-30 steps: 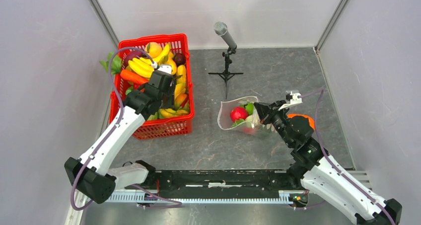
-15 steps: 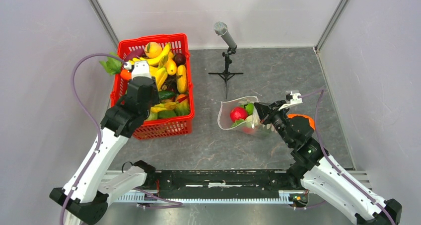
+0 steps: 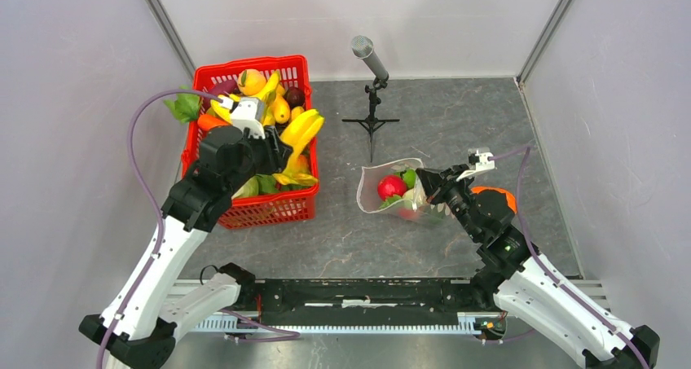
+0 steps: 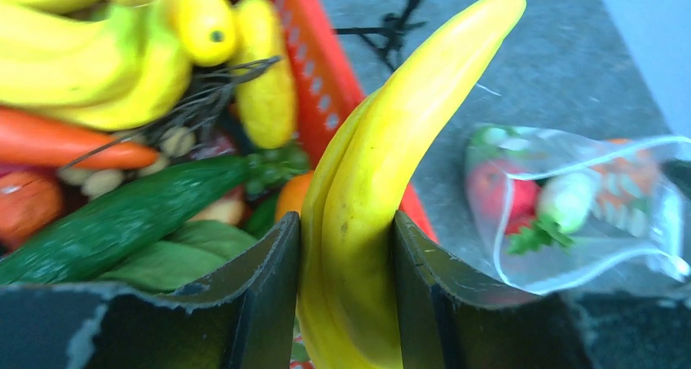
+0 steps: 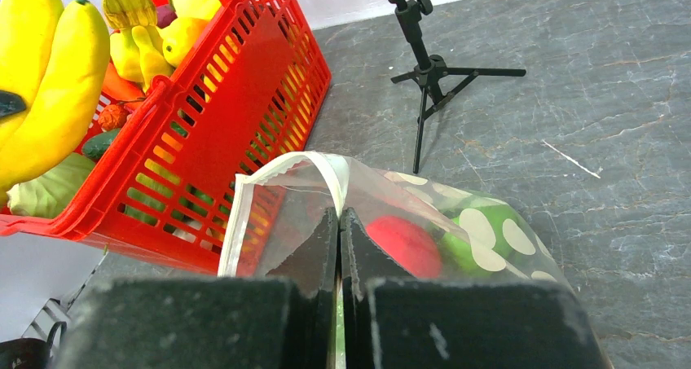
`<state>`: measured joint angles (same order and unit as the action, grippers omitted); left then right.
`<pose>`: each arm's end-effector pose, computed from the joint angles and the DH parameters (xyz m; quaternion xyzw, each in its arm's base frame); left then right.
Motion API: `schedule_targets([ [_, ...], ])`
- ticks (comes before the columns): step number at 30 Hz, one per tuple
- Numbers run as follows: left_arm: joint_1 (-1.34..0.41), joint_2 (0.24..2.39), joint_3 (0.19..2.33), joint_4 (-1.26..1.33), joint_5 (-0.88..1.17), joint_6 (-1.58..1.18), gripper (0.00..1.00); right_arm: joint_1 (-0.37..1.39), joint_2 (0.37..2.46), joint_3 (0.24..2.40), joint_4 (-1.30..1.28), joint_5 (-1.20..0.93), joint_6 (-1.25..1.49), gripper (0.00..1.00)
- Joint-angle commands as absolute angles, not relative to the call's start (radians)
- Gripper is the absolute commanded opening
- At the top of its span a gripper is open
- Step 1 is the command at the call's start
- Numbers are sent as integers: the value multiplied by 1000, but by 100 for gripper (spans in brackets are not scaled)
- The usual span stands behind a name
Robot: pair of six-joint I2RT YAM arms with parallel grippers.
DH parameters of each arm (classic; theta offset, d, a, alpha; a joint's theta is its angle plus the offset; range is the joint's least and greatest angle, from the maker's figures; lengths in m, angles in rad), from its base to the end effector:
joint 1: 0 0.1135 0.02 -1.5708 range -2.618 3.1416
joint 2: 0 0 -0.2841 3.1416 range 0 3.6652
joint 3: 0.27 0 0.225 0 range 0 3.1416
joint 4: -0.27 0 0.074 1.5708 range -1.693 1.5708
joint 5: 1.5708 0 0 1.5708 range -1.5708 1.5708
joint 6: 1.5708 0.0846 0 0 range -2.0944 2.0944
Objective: Place the food in the zip-top bag and seal the zipper
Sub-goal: Pick up the fake fruit from the bin, then place the fake fruit in the zipper food storage bag.
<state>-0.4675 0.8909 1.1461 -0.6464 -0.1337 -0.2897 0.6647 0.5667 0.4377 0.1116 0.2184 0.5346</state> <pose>0.1675 -0.0719 0.3871 0.0366 0.8292 -0.1535 0.5362 0.1370 0.0840 0.2949 0.0301 0.7124 0.3290 0.6191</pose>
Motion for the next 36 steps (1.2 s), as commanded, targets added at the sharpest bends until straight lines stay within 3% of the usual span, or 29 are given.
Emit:
schedule_targets([
  [1,-466,894,1169,-538,105,-296,23,664,564,476,149,213,534,1],
  [5,-466,892,1163,-516,196,-305,22,664,564,475,147,211,535,1],
  [10,-472,959,1172,-488,468,-335,22,663,561,471,154,206,542,1],
  [14,-522,1028,1176,-513,510,-332,21,664,563,474,161,195,543,1],
  [25,-726,1269,1273,-550,357,-416,20,664,577,476,216,89,526,1],
  [36,-790,1373,1387,-800,161,-317,23,664,574,467,271,37,497,2],
])
